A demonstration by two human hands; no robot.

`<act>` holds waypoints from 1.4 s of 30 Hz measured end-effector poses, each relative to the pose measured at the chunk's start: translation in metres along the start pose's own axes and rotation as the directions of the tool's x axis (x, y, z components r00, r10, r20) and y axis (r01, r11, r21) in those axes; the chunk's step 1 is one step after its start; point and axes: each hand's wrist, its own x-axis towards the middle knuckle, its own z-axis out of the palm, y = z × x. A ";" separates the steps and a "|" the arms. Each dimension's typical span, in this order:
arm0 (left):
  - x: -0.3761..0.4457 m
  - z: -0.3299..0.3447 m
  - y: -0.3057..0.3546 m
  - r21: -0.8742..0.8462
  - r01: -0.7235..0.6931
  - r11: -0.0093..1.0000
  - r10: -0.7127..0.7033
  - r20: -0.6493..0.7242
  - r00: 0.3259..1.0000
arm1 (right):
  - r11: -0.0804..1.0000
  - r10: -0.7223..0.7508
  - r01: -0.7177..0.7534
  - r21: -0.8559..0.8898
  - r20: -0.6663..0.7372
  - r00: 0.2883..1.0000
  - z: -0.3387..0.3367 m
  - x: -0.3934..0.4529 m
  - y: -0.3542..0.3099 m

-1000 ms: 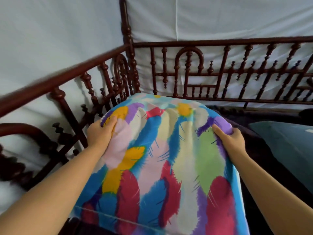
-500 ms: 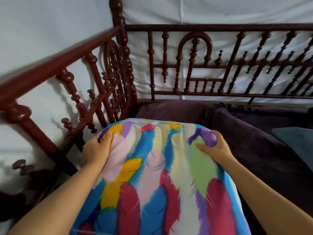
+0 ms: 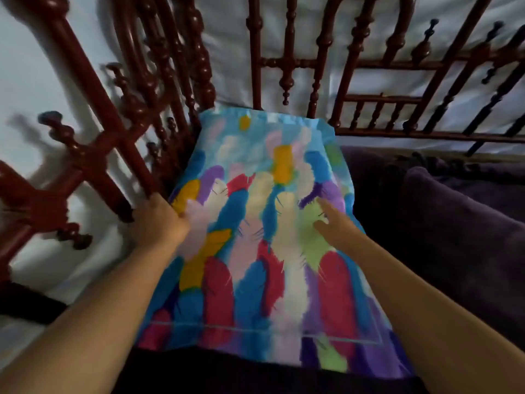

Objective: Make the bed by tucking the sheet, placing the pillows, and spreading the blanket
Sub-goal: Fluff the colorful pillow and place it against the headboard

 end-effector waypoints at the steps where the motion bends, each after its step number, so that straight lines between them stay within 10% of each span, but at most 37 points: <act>1: -0.007 0.020 -0.001 0.089 -0.035 0.995 0.031 0.044 0.999 | 0.999 0.005 0.000 -0.050 0.107 0.994 0.019 0.004 0.010; 5: -0.049 0.088 -0.013 0.308 -0.345 0.887 0.236 0.340 0.910 | 0.974 0.037 0.054 -0.220 0.391 0.919 0.085 -0.008 0.062; 10: -0.092 0.140 -0.038 0.357 -0.548 0.757 0.198 0.674 0.712 | 0.931 0.286 -0.175 -0.322 0.342 0.895 0.126 -0.043 0.126; 15: -0.100 0.157 -0.060 0.428 -0.569 0.702 0.273 0.577 0.770 | 0.922 0.385 -0.387 -0.030 0.197 0.902 0.140 -0.057 0.149; 25: -0.069 0.137 -0.072 0.434 -0.721 0.541 0.570 0.441 0.693 | 0.961 0.266 -0.271 0.059 0.080 0.961 0.130 -0.069 0.126; 30: -0.081 0.117 -0.045 0.386 -0.712 0.587 0.197 0.784 0.588 | 0.870 0.460 -0.378 -0.315 0.247 0.853 0.126 -0.092 0.123; 37: -0.115 0.042 0.033 0.329 -0.815 0.476 0.375 0.763 0.527 | 0.857 0.309 -0.202 -0.475 0.159 0.938 0.044 -0.121 0.064; 42: -0.140 -0.046 0.082 0.359 -0.785 0.505 0.496 0.623 0.605 | 0.874 0.102 -0.074 -0.480 0.031 0.994 -0.036 -0.143 0.001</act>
